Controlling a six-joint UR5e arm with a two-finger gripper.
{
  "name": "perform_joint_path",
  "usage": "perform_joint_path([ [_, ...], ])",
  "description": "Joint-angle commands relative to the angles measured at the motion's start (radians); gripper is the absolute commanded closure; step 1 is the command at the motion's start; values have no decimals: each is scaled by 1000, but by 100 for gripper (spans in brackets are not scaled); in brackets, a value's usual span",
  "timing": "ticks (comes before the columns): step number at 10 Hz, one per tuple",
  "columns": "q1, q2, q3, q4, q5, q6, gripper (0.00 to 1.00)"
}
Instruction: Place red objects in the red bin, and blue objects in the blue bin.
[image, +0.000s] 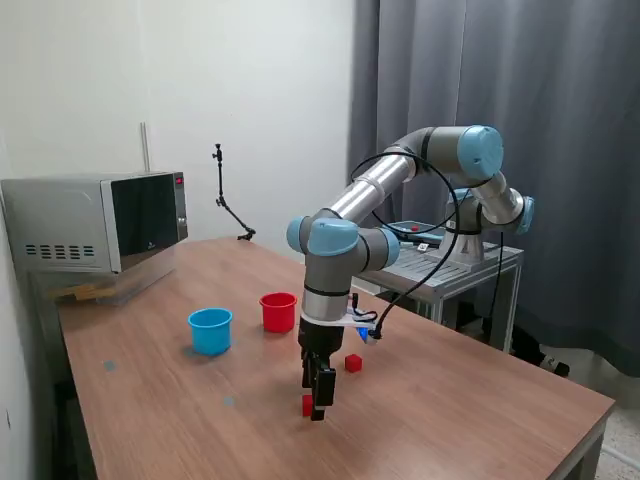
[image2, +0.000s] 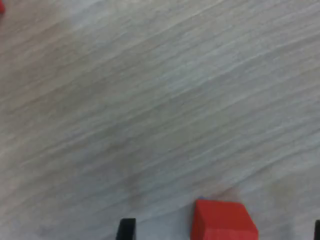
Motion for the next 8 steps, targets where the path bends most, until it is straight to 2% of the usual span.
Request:
perform_joint_path([
  [1,-1,0,5,4,1,19,0],
  [6,1,0,-1,6,0,18,0],
  [7,1,0,-4,6,0,18,100],
  [8,1,0,-4,6,0,18,100],
])
